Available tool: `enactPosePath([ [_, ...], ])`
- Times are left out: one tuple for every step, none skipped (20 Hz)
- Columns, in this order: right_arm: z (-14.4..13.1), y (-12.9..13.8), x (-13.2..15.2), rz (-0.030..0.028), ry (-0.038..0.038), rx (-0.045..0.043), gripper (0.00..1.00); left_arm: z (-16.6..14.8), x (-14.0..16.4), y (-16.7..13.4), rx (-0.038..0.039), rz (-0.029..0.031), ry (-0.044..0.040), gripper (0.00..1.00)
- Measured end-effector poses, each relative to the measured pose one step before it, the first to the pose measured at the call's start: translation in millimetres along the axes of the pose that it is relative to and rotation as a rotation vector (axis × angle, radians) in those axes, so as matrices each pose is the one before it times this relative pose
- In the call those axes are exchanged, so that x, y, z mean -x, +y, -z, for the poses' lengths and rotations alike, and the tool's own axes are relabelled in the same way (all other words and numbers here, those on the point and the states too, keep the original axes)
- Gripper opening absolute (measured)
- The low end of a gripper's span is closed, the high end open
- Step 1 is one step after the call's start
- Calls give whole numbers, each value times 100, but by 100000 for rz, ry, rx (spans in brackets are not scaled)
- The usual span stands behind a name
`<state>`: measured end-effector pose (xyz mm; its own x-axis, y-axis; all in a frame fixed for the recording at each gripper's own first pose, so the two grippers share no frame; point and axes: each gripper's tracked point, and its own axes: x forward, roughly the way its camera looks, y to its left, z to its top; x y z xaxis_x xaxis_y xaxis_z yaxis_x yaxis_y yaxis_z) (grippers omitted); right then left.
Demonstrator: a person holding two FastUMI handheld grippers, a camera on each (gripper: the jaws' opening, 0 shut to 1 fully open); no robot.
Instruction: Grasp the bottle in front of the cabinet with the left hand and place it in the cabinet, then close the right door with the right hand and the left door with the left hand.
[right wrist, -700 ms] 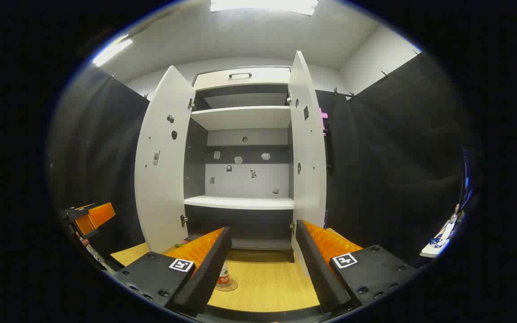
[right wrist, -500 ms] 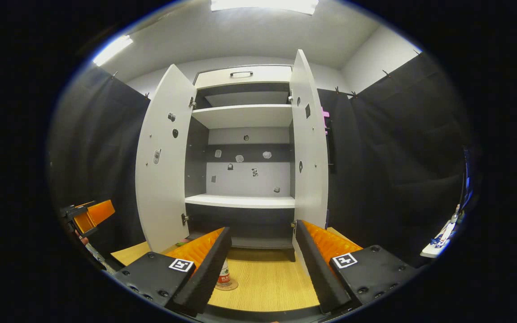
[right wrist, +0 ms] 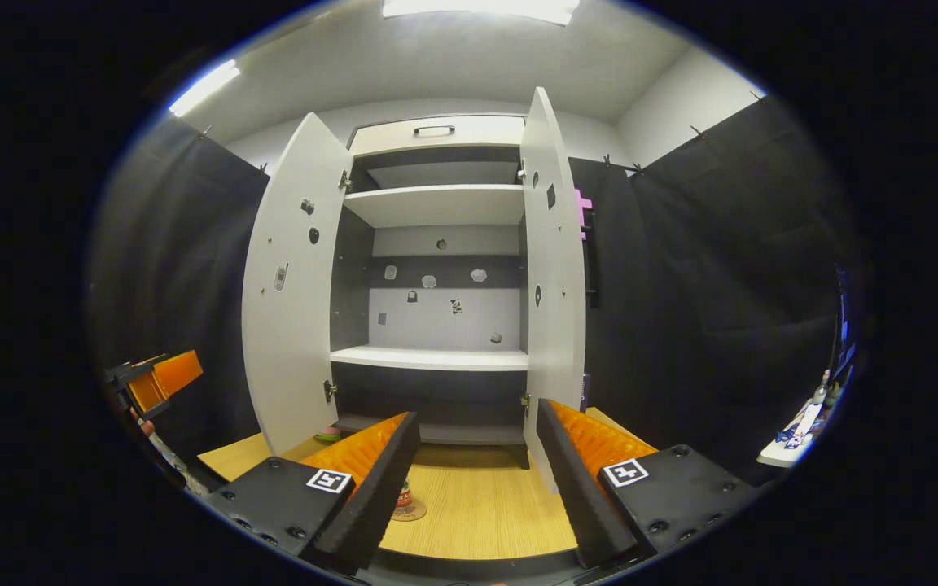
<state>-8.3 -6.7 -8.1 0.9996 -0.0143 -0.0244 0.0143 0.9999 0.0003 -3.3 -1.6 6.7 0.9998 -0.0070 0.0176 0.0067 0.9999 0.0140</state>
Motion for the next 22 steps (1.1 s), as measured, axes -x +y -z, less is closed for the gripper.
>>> enactPosePath([
  [33,31,46,-36,-60,-174,96,27,-2,1,-228,127,285,95],
  [26,32,-40,-24,-122,-63,96,43,54,30,-260,20,131,95],
  [29,-13,19,120,0,31,96,-21,2,14,-204,-46,19,95],
  [64,-57,50,111,231,25,96,13,-29,-2,-161,-51,-1,95],
  [11,-29,81,-53,227,-51,96,-41,13,6,-197,-117,100,95],
  [30,-10,89,-87,109,-126,96,-21,55,26,-136,-75,45,95],
  [18,-46,69,-3,-31,-82,96,-25,13,1,25,-144,-165,95],
  [-62,-53,37,168,-80,43,96,-79,-7,29,-48,-315,124,95],
  [15,-105,47,109,-40,54,96,159,-22,76,-4,-324,282,95],
  [-155,-49,166,125,-423,-99,96,85,-56,64,16,-298,350,95],
  [-140,-43,136,7,-445,-136,96,83,-22,7,75,-186,115,95],
  [-34,72,35,-255,-306,-89,96,-29,-124,-35,160,-33,-271,95],
  [-121,105,42,-459,-603,-146,96,-123,-114,-84,166,300,-635,95],
  [-157,34,142,-409,-490,-111,96,14,-482,-300,12,923,-370,95],
  [-14,13,63,-192,-275,135,96,107,-994,-855,-47,1638,196,95],
  [-58,-80,46,103,-272,438,96,429,-1252,-1226,248,2698,805,95],
  [70,-210,-90,471,152,679,96,545,-1293,-1521,461,3540,773,97],
  [-22,-140,-42,-97,128,272,96,625,-1418,-1392,606,3416,373,95],
  [-300,154,19,-817,-714,-285,96,745,-1316,-1423,789,3442,148,95],
  [-517,-132,-100,-191,-943,-67,96,996,-1414,-1337,701,3460,165,95],
  [-251,-258,-57,556,-431,333,96,1411,-1436,-1215,330,2923,701,95],
  [-25,-382,-57,1010,189,468,96,1335,-1394,-1025,679,2346,311,95],
])
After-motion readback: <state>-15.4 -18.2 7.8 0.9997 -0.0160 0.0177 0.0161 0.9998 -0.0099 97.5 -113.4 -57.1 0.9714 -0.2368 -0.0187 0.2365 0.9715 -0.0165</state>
